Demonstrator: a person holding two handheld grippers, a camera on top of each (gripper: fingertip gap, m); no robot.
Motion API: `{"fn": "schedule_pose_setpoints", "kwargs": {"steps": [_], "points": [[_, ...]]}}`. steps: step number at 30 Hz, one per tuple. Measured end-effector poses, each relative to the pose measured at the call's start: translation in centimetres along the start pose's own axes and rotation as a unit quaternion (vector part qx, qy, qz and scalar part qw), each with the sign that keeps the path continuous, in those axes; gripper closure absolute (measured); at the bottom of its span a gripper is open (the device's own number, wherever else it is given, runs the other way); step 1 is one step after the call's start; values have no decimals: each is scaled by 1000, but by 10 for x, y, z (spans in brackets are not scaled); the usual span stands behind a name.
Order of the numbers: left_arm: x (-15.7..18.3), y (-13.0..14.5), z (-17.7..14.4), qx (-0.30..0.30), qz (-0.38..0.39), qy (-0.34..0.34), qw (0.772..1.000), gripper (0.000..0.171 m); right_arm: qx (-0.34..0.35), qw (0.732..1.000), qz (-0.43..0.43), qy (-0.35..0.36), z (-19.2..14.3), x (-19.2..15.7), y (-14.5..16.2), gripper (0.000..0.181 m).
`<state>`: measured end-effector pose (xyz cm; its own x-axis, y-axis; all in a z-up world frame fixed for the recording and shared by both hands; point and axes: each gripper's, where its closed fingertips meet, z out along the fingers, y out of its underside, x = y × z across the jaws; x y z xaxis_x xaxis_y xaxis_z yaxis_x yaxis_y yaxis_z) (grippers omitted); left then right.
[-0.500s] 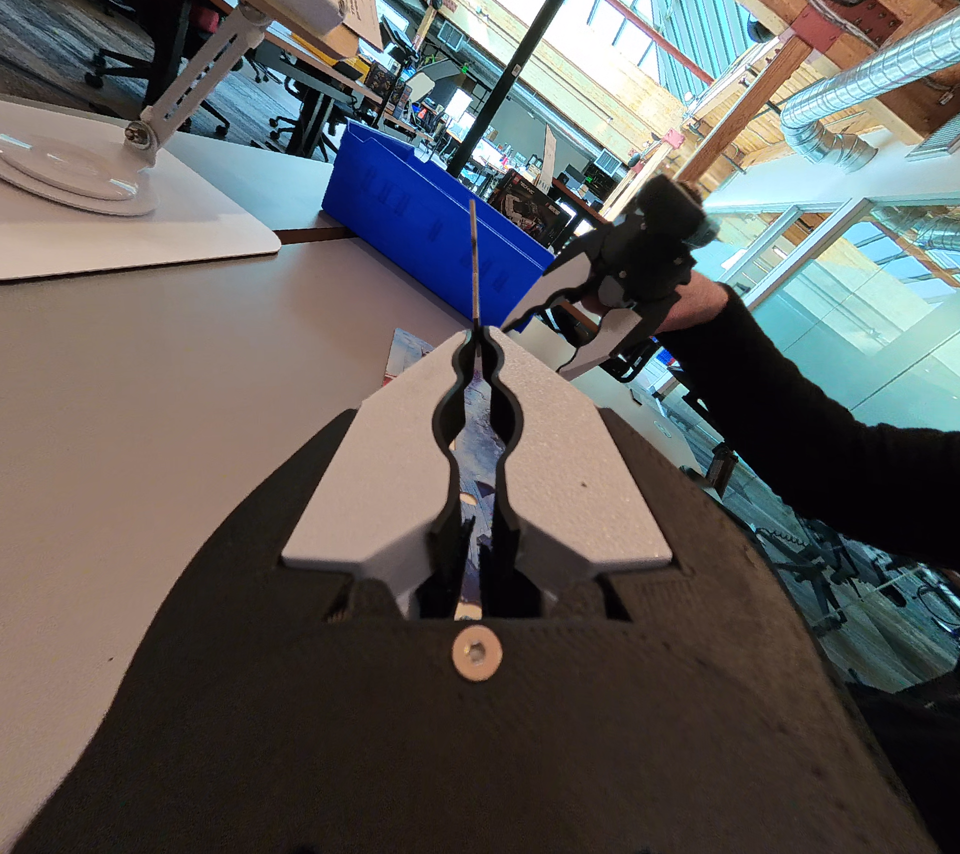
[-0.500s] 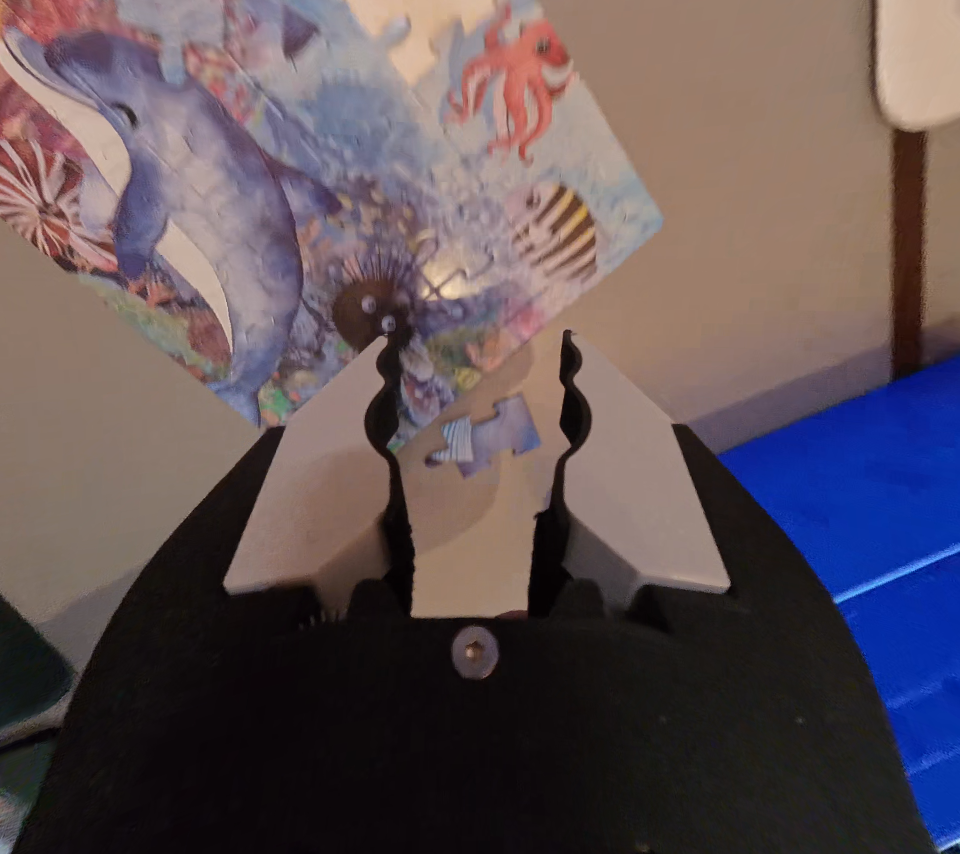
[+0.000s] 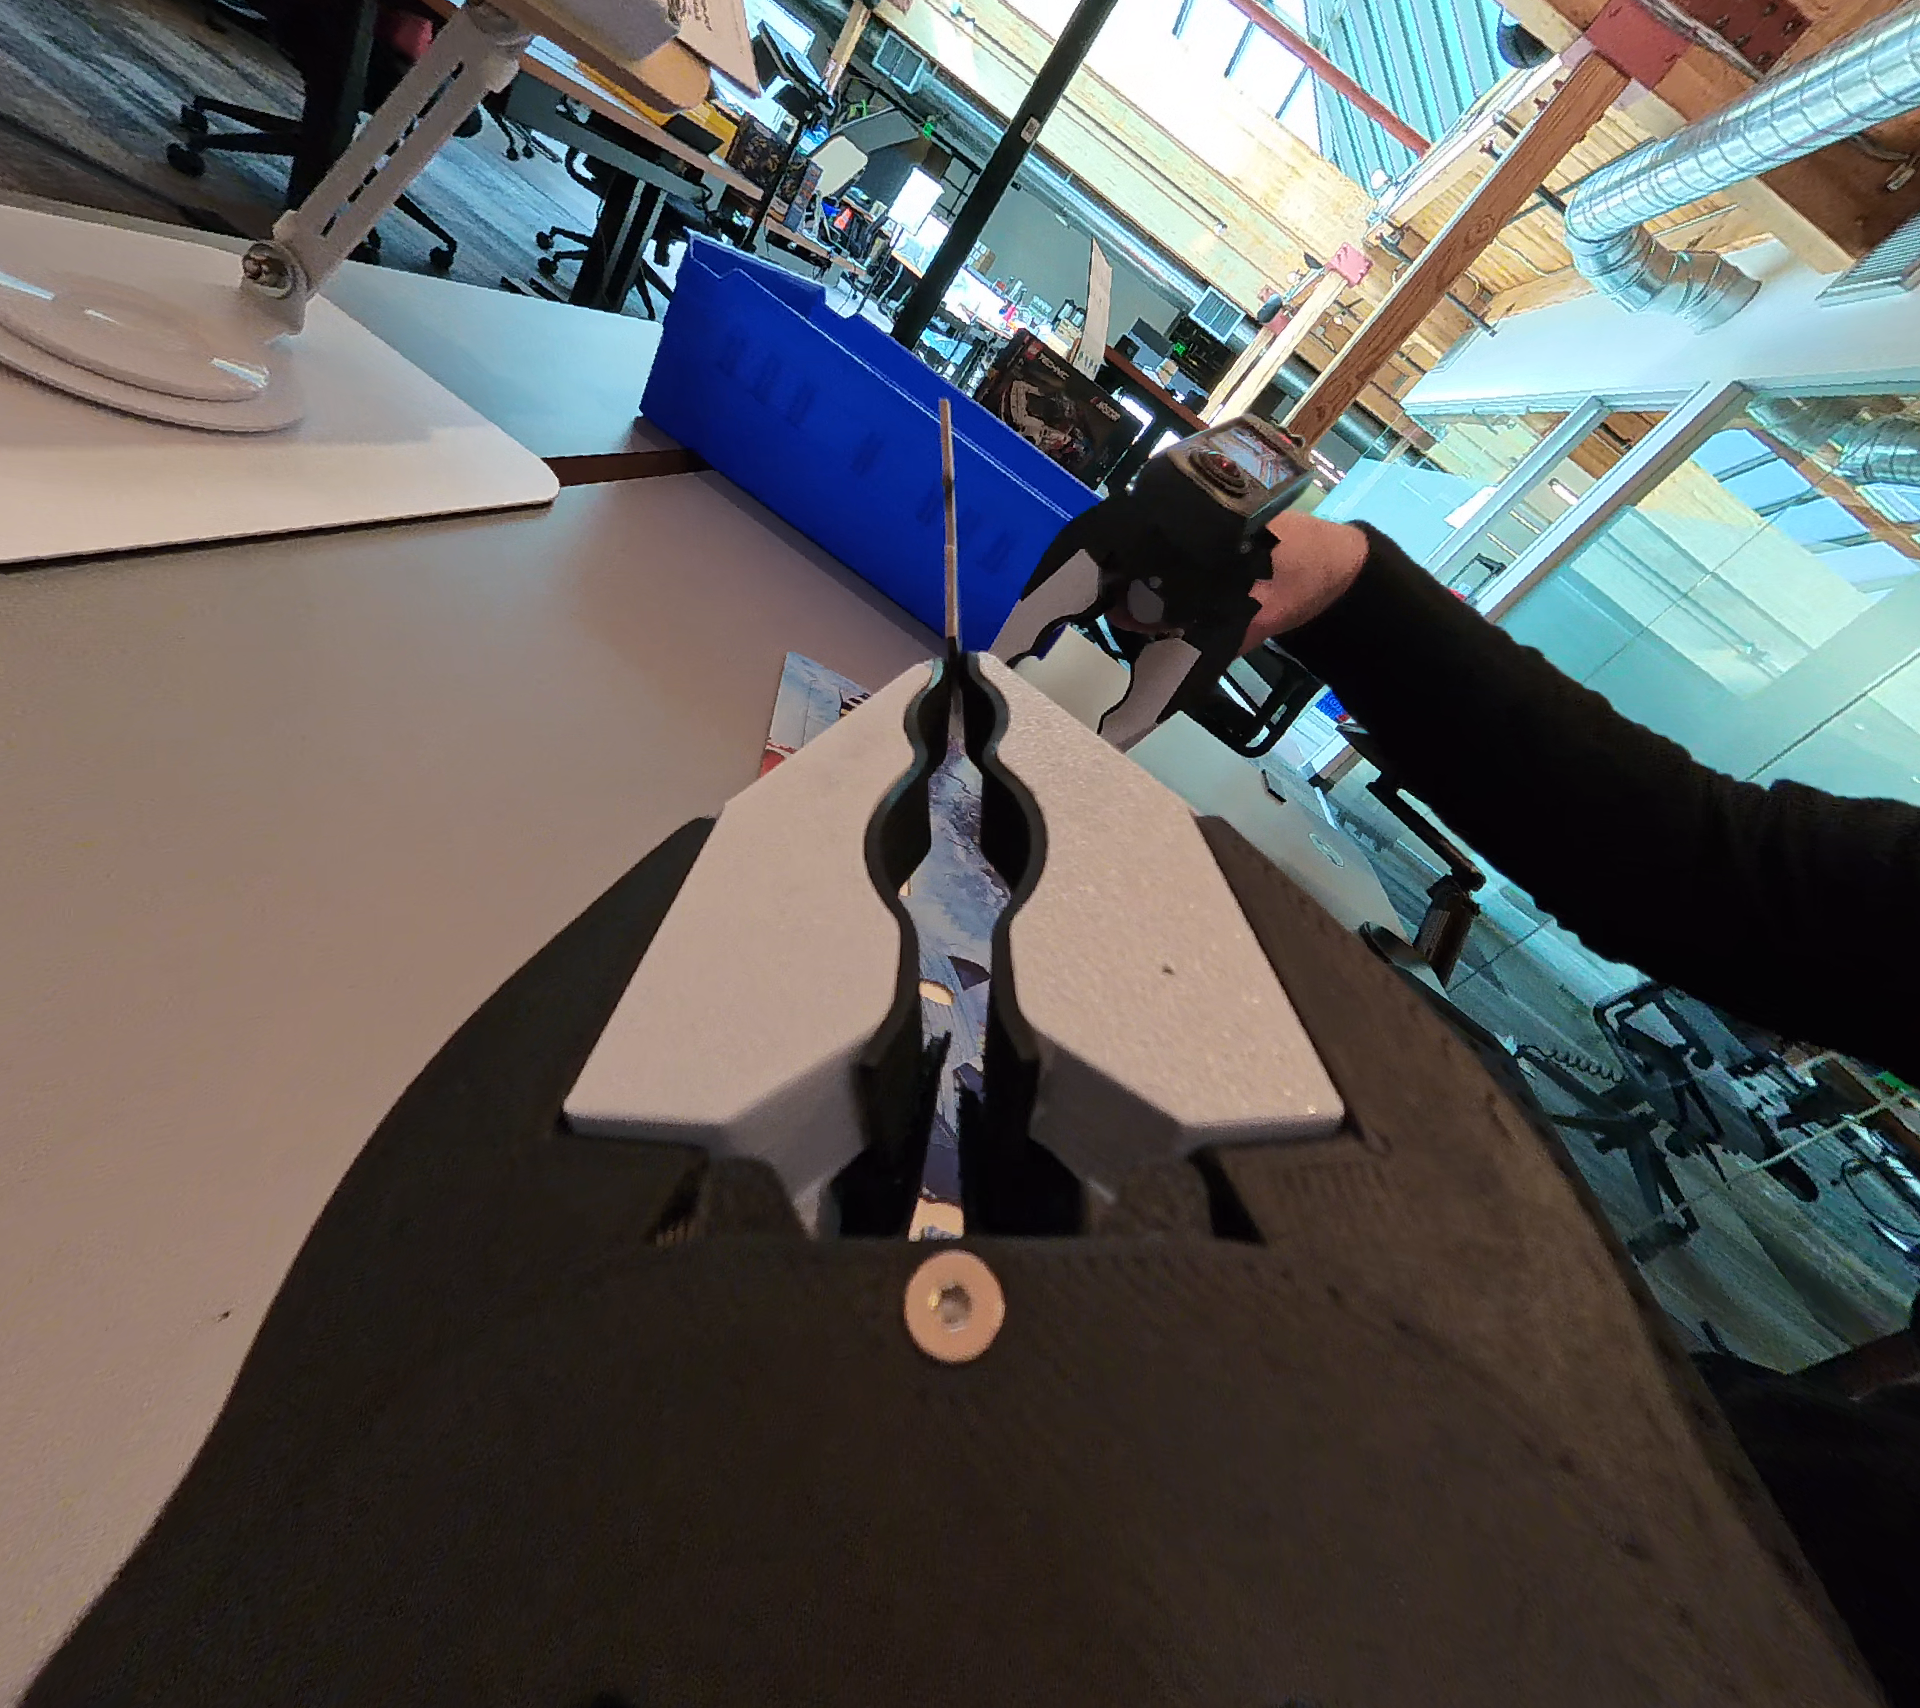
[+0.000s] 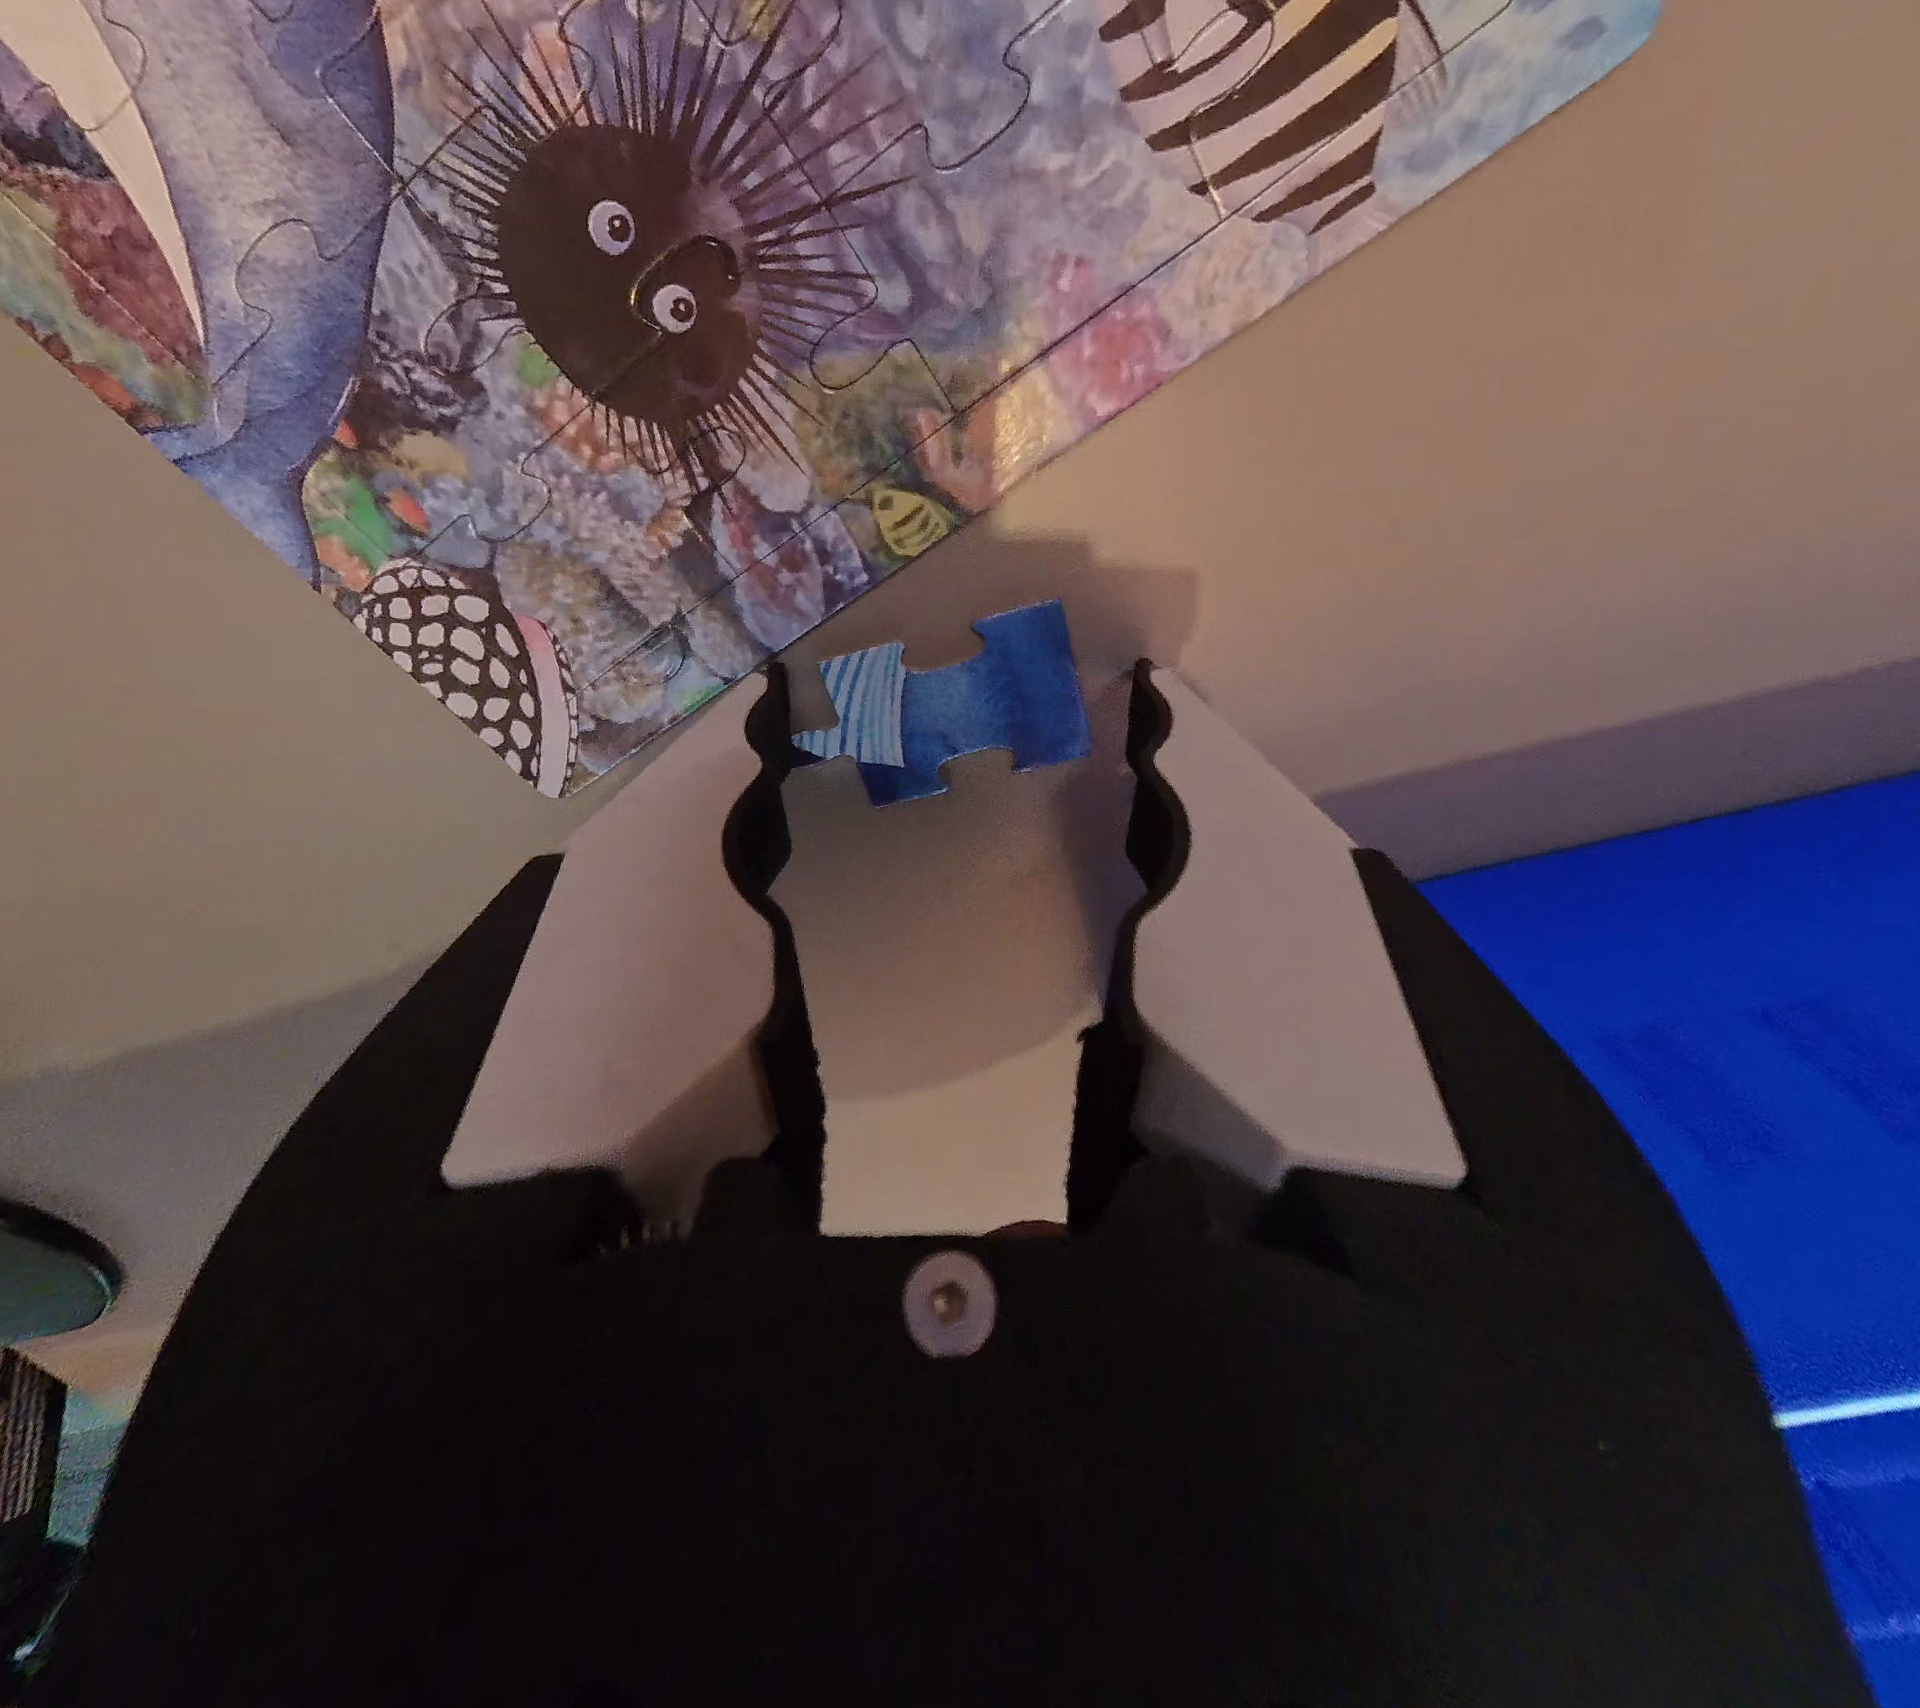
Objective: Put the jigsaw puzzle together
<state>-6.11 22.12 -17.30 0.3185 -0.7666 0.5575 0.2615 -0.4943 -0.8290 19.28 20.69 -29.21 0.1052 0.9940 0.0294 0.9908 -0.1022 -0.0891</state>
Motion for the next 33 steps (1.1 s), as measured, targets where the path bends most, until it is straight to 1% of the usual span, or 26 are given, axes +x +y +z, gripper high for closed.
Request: {"fn": "schedule_pose_setpoints", "kwargs": {"steps": [3, 8, 17, 19, 21, 23, 27, 31, 33], "points": [[-2, 1, 0, -1, -2, 0, 1000, 171, -14, 1000, -4, -19, 1, -2, 0, 123], [0, 3, 2, -4, -2, 2, 1000, 171, -31, 999, -13, -19, 0, -7, 0, 134], [2, 0, 1, 0, 1, 3, 1000, 171, -30, 1000, -2, -7, -2, -9, 4, 135], [2, 0, 1, 0, 0, 3, 1000, 171, -35, 999, -3, 5, -5, -8, 7, 135], [1, 0, 1, 0, 0, 1, 1000, 171, -29, 999, -3, 17, -14, -7, 3, 135], [0, 1, 2, -1, -2, 0, 1000, 171, -7, 1000, -13, 25, -26, -11, -13, 135], [-1, 3, 4, -4, 0, -3, 1000, 171, 26, 998, -57, 26, -40, -25, -61, 135], [-1, -1, 0, 1, 1, -4, 1000, 171, 35, 994, -100, 0, -32, -45, -104, 135], [-2, -3, -1, 5, 0, -4, 1000, 171, 37, 993, -114, -15, -25, -55, -119, 135]]}}
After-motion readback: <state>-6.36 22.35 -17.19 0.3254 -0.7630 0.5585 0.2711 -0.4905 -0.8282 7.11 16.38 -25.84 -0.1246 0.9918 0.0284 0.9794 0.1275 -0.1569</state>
